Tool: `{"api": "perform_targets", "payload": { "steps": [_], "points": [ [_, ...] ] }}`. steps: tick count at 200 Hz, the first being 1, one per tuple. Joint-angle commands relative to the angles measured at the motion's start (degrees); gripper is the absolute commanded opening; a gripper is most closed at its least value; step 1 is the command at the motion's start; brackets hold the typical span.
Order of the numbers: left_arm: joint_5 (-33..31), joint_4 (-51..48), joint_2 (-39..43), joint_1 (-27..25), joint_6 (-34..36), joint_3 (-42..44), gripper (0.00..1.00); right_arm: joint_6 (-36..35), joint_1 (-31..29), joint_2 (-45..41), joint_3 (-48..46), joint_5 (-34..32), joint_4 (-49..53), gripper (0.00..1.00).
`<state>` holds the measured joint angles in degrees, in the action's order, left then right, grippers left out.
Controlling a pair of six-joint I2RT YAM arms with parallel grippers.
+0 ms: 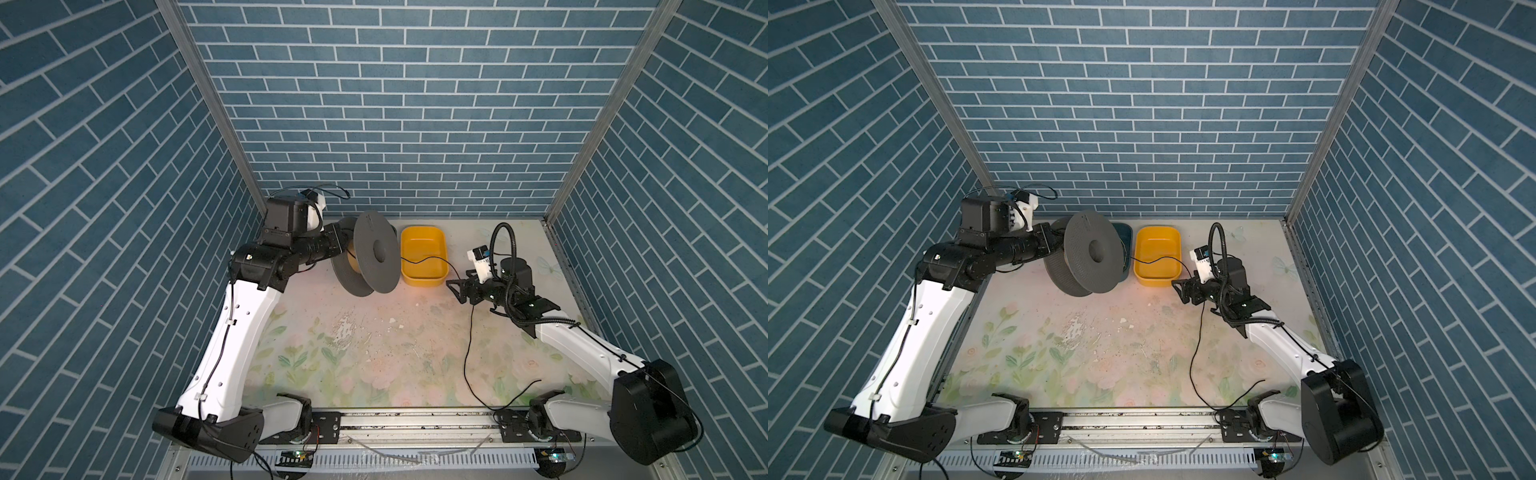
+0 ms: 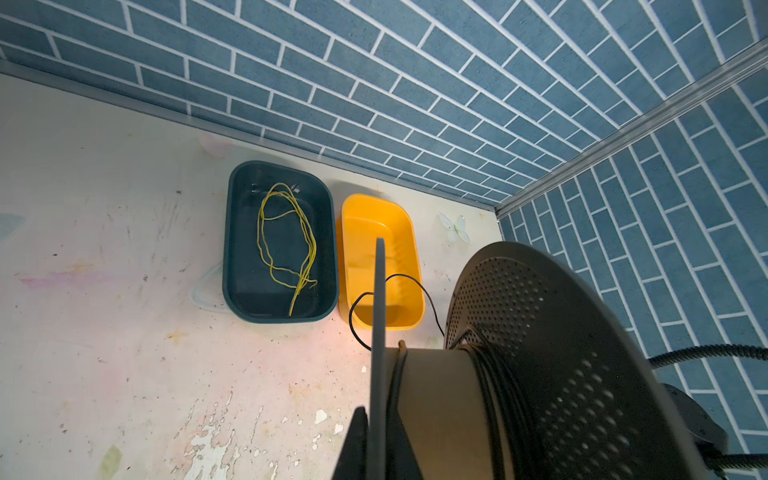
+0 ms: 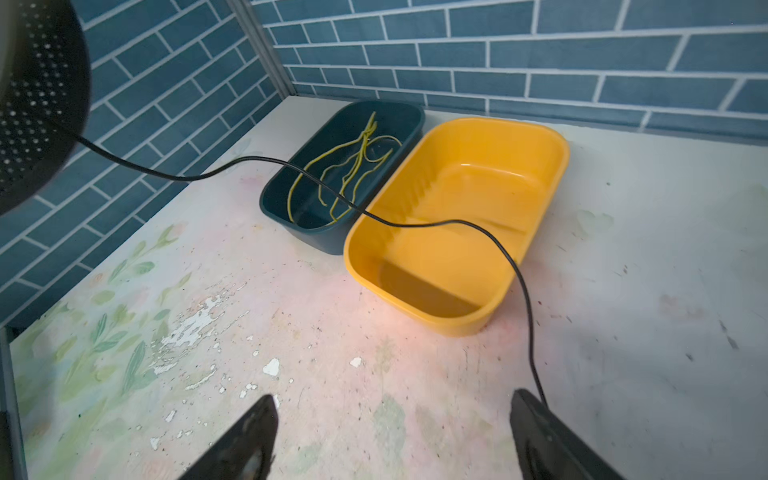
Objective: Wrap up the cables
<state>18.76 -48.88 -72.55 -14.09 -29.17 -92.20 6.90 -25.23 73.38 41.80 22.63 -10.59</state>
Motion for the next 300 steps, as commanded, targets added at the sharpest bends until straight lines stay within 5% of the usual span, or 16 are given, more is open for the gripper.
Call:
{"api": "perform_targets", "payload": {
  "steps": [1,86,204,234,280,300],
  "points": [
    [2.34,4.60,1.80,-1.07,-1.76,-0.31,0.00,-5.69,-1.75,3.93,3.36,2.64,-7.74,0.86],
    [2.24,3.96,1.65,-2.08,-1.94,-0.82,0.00,-9.91,-5.12,24.59,16.75,6.41,-13.93,0.83],
    [3.56,4.03,1.54,-2.28,-2.02,-0.72,0.00,-13.75,-9.50,42.28,37.64,7.40,-4.11,0.69],
    [3.82,3.75,1.45,-2.30,-1.87,-1.28,0.00,-13.42,-9.97,43.18,38.16,7.83,-4.09,0.52],
    [3.22,3.86,1.00,-2.26,-1.19,-2.03,0.00,-12.40,-10.54,41.45,35.98,5.45,-3.83,0.00],
    [2.61,3.67,0.07,-2.18,-0.25,-2.95,0.00,-11.54,-10.68,38.49,32.39,2.87,-4.48,0.00]
  ]
}}
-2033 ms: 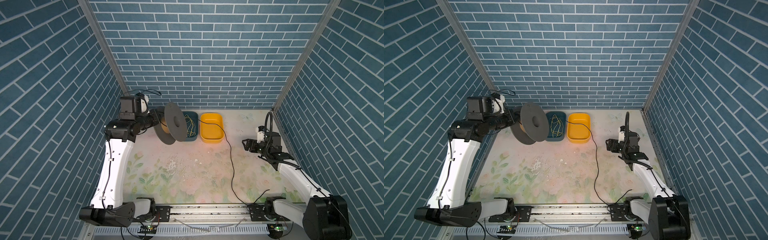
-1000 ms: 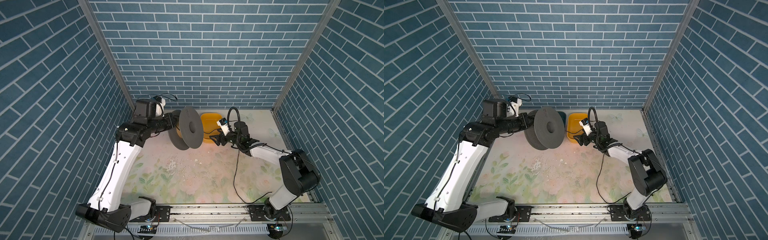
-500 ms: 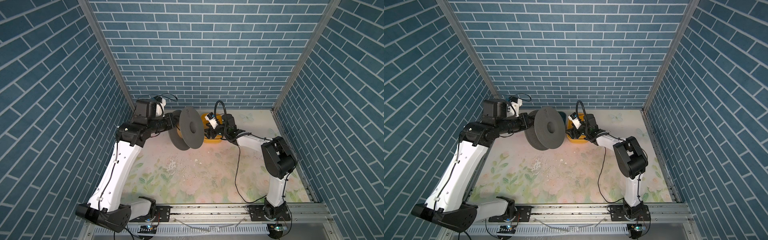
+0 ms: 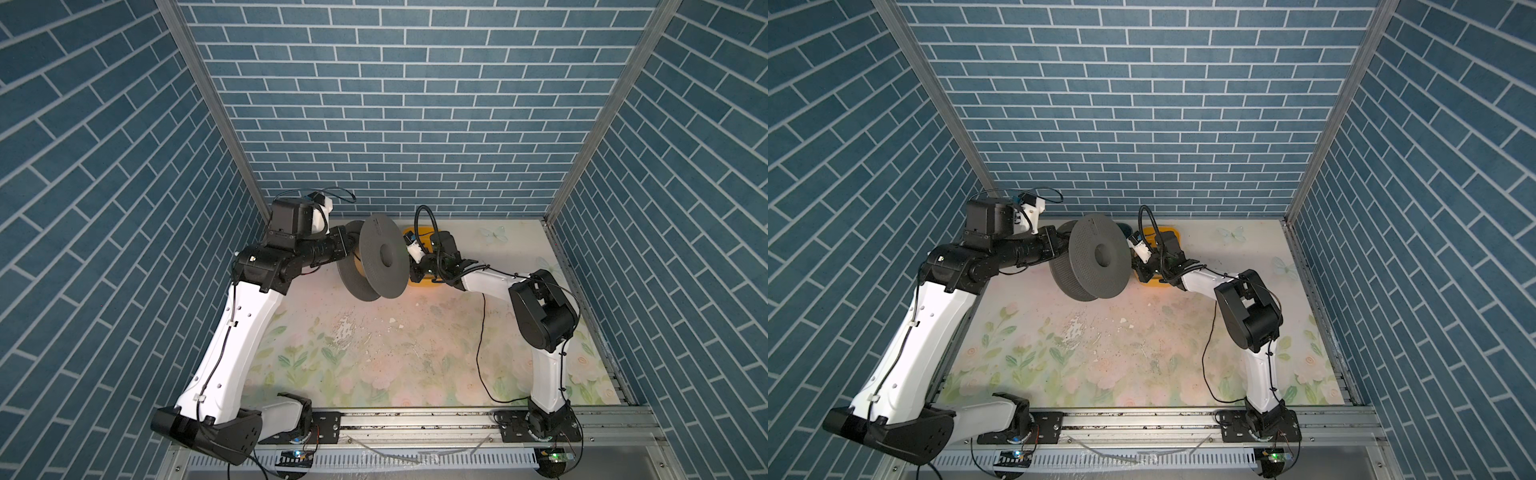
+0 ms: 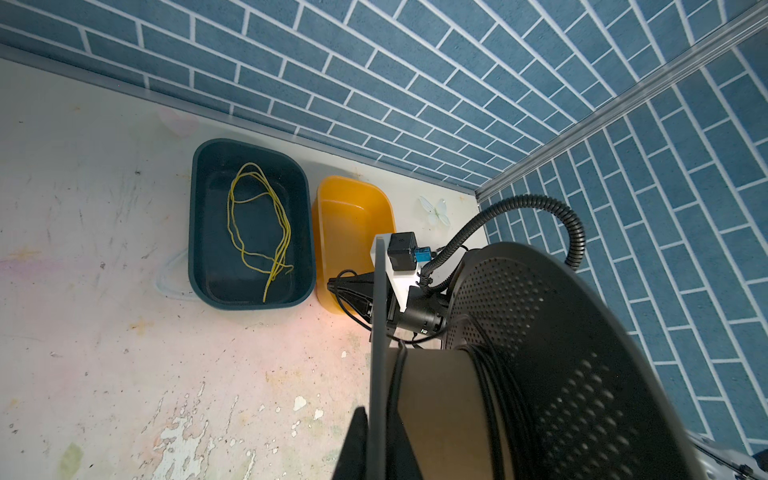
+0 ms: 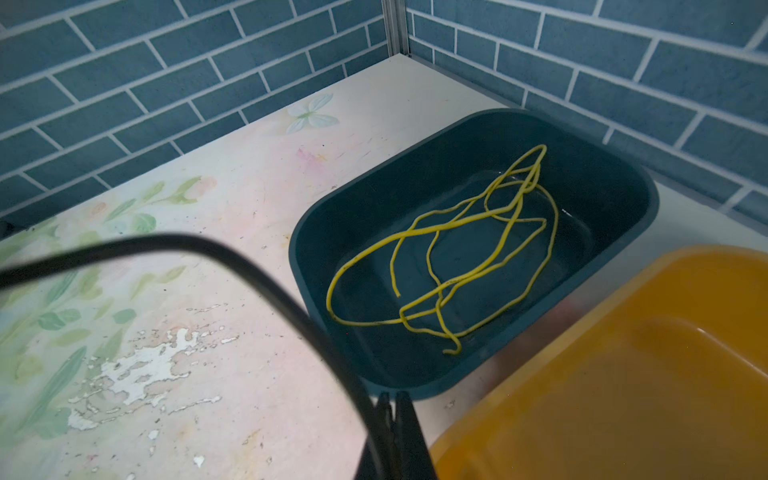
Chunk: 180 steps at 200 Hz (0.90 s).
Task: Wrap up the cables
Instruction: 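Carry the cable back up to the spool with the right gripper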
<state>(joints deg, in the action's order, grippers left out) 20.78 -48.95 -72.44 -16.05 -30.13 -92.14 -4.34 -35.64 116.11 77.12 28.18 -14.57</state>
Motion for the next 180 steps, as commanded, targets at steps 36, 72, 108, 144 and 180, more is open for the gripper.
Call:
{"api": "perform_targets", "payload": {
  "steps": [36,72,108,144,180],
  "points": [
    [-0.75,5.79,-1.99,0.49,0.13,-4.44,0.00,1.68,-1.13,-11.11,-11.41,-8.35,-2.80,0.00],
    [-1.26,6.48,-5.86,0.59,-0.79,-6.39,0.00,1.35,-4.00,-16.26,-18.89,-14.71,-4.63,0.00],
    [-5.70,8.10,-6.70,0.59,-1.94,-4.80,0.00,1.94,-7.94,-20.78,-23.76,-21.20,-4.69,0.00],
    [-12.53,9.14,-7.80,0.61,-1.42,-3.07,0.00,0.09,-14.59,-25.92,-26.45,-28.54,-3.61,0.00],
    [-19.28,12.36,-7.73,0.50,-1.95,0.49,0.00,-1.36,-20.73,-29.25,-26.08,-33.46,-1.14,0.00]
  ]
}}
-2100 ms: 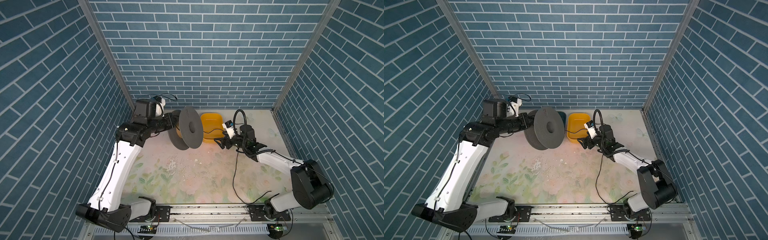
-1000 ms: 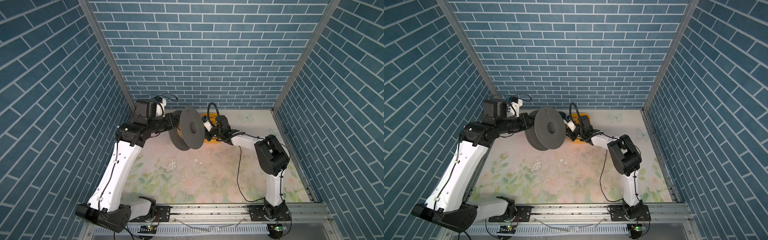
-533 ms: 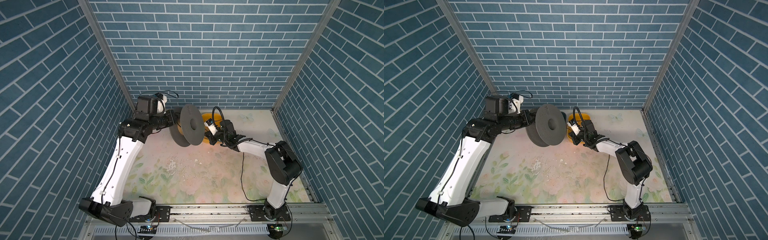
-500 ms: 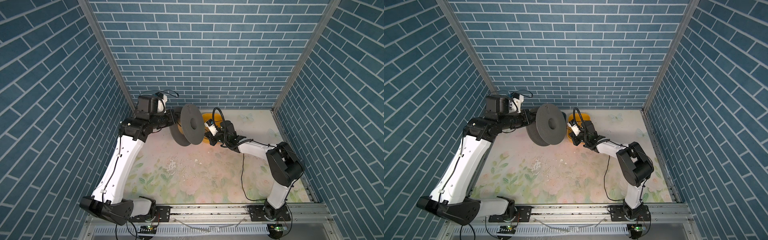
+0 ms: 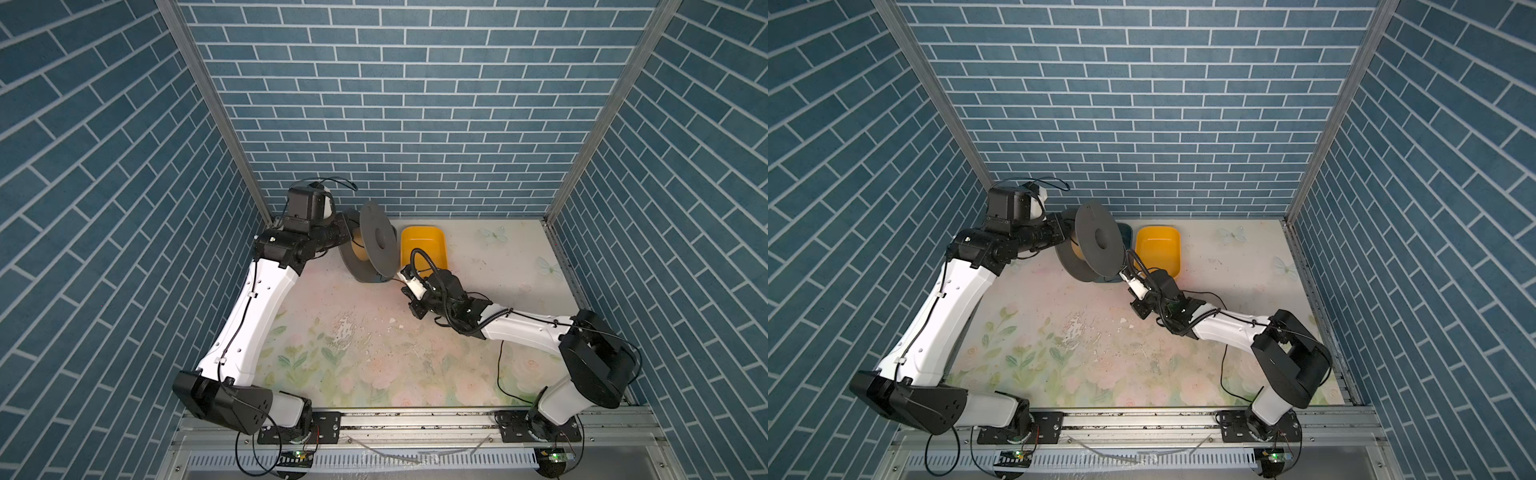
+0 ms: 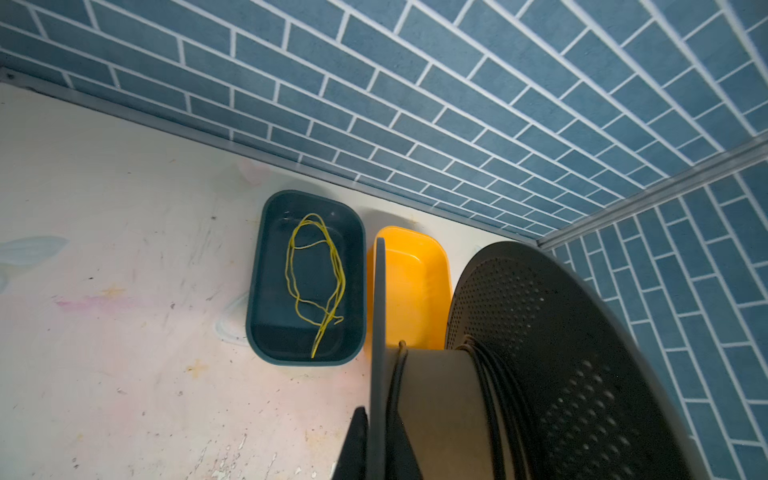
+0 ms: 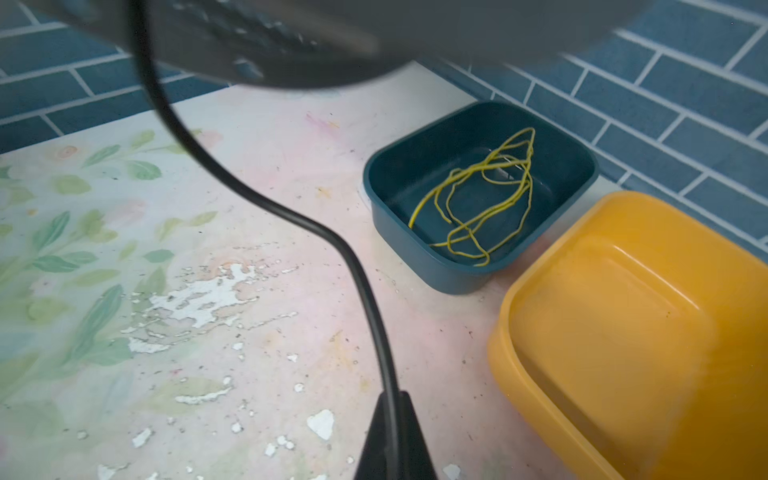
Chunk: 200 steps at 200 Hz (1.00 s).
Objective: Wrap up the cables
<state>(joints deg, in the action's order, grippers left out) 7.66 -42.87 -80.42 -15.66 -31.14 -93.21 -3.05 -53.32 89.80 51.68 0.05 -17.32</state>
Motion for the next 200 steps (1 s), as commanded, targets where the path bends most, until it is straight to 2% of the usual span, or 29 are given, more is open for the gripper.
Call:
{"api": "perform_targets", "payload": {
  "steps": [1,24,61,107,134,162,200],
  "points": [
    [-6.43,6.34,0.26,0.10,-0.94,1.64,0.00,-2.70,-3.21,-3.03,-0.58,-5.42,1.73,0.00],
    [-11.79,6.42,-0.90,-0.24,-0.29,2.87,0.00,-4.93,-7.29,-3.67,2.52,-9.06,5.57,0.00],
    [-16.91,6.64,-1.82,-1.72,1.52,5.20,0.00,-6.83,-11.87,-4.45,8.58,-13.65,11.75,0.00],
    [-26.47,4.93,-2.19,-6.25,5.46,7.21,0.00,-6.93,-13.12,-6.80,15.60,-15.99,17.41,0.00],
    [-30.72,2.82,-2.45,-9.73,7.56,7.35,0.00,-8.13,-13.13,-7.14,20.45,-20.15,20.05,0.00],
    [-32.53,-1.31,-3.67,-13.28,9.05,5.45,0.00,-10.44,-12.95,-5.17,26.16,-23.76,22.51,0.00],
    [-30.03,-6.01,-4.92,-16.18,10.10,3.79,0.00,-10.32,-11.99,-1.30,31.60,-30.06,22.65,0.00]
  ]
}}
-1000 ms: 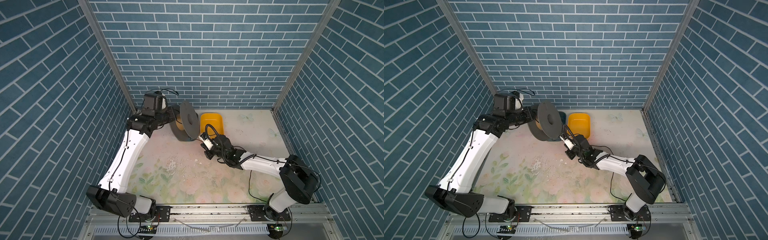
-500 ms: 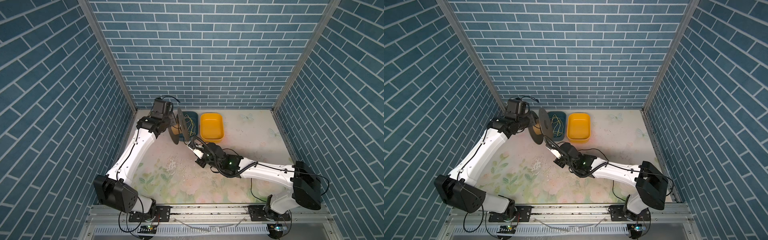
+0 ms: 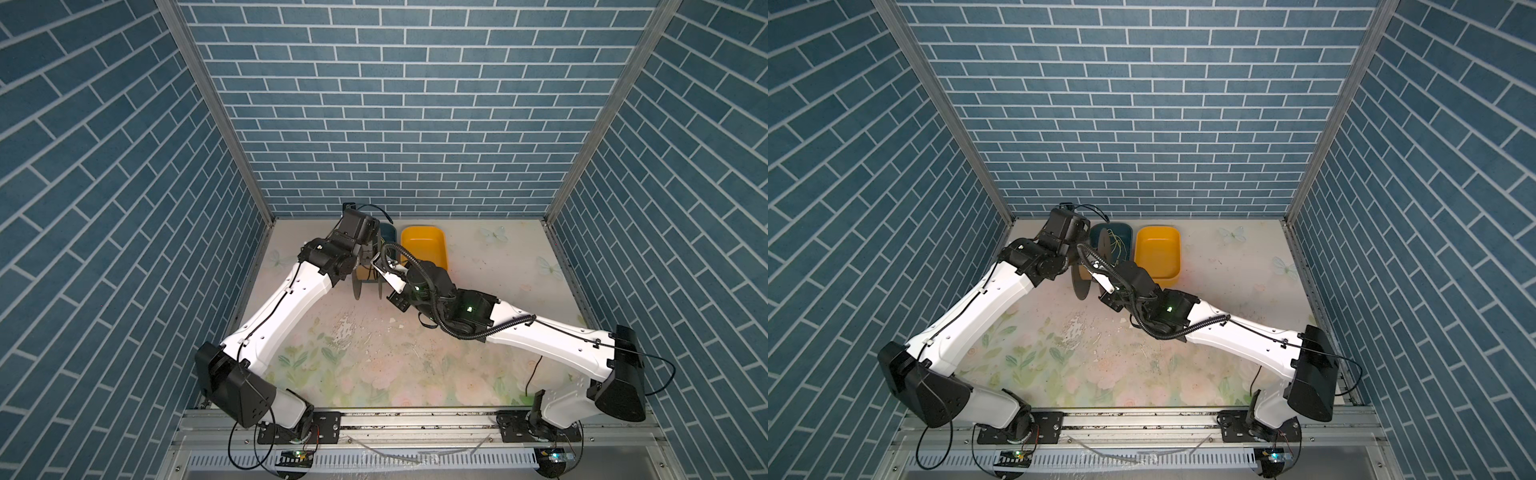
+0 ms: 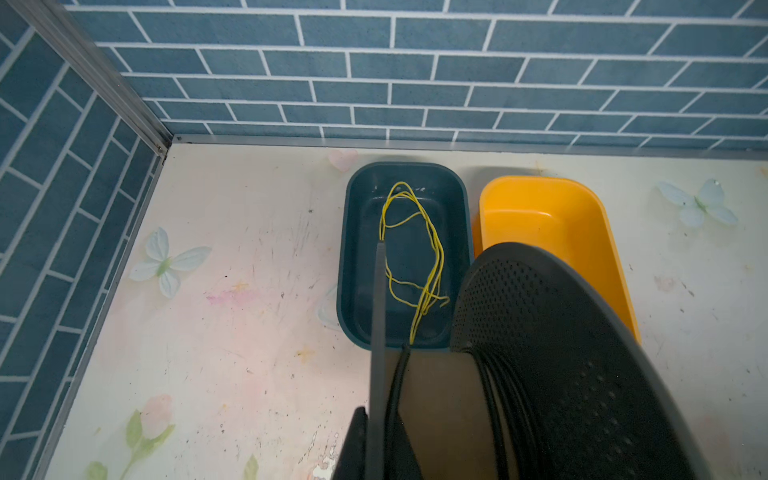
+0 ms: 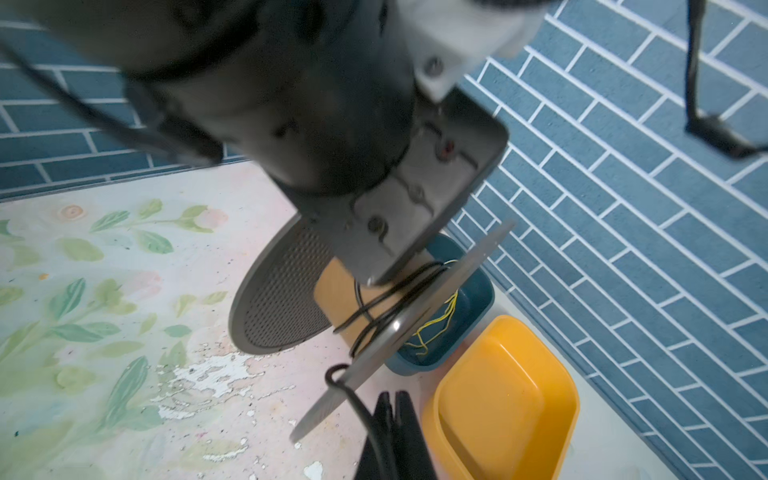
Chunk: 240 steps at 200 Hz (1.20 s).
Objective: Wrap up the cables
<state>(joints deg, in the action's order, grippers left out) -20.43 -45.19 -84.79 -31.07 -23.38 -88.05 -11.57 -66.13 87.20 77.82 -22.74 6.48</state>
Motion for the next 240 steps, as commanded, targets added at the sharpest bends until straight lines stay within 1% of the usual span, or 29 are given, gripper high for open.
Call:
{"api": "perform_targets", "payload": {
  "steps": [1,38,55,80,110,119,141,157,166,186,218,240],
  "points": [
    [-1.74,-3.73,-0.51,-0.76,2.36,-1.40,0.00,-1.71,0.95,1.39,5.52,-7.47,-1.18,0.00],
    [3.97,-6.78,-0.02,-1.01,2.51,-1.60,0.00,0.96,3.34,3.30,6.87,-11.47,-2.55,0.00],
    [5.61,-7.23,0.33,-1.51,3.05,-1.63,0.00,2.58,4.78,3.55,6.81,-10.79,-3.01,0.00],
    [6.86,-8.25,0.45,-2.74,4.30,-2.64,0.00,5.42,6.98,3.56,6.71,-6.50,-2.57,0.00],
    [7.24,-10.19,-0.26,-4.07,6.06,-4.11,0.00,6.67,9.22,3.33,6.15,0.31,-2.12,0.02],
    [7.65,-10.81,-0.53,-4.09,6.17,-4.48,0.00,6.89,9.81,3.40,5.97,1.01,-1.96,0.03],
    [8.32,-12.45,-1.15,-4.17,6.86,-5.86,0.00,7.82,11.63,3.34,5.72,3.63,-1.14,0.07],
    [9.26,-12.90,-1.10,-4.17,7.63,-6.54,0.00,9.29,13.48,3.16,5.13,7.47,-0.86,0.13],
    [9.69,-13.53,-1.33,-4.22,8.16,-7.16,0.00,9.81,14.32,3.02,4.91,9.29,-0.69,0.15],
    [10.30,-14.90,-1.51,-4.17,9.42,-8.11,0.00,10.25,16.04,3.06,4.48,13.05,-0.39,0.16],
    [12.40,-15.81,-1.01,-4.18,11.65,-8.63,0.00,11.09,19.39,3.40,4.84,22.22,1.65,0.16],
    [13.62,-16.64,-0.16,-4.17,13.65,-9.04,0.00,12.03,21.95,4.25,5.11,27.37,3.10,0.16]
  ]
}}
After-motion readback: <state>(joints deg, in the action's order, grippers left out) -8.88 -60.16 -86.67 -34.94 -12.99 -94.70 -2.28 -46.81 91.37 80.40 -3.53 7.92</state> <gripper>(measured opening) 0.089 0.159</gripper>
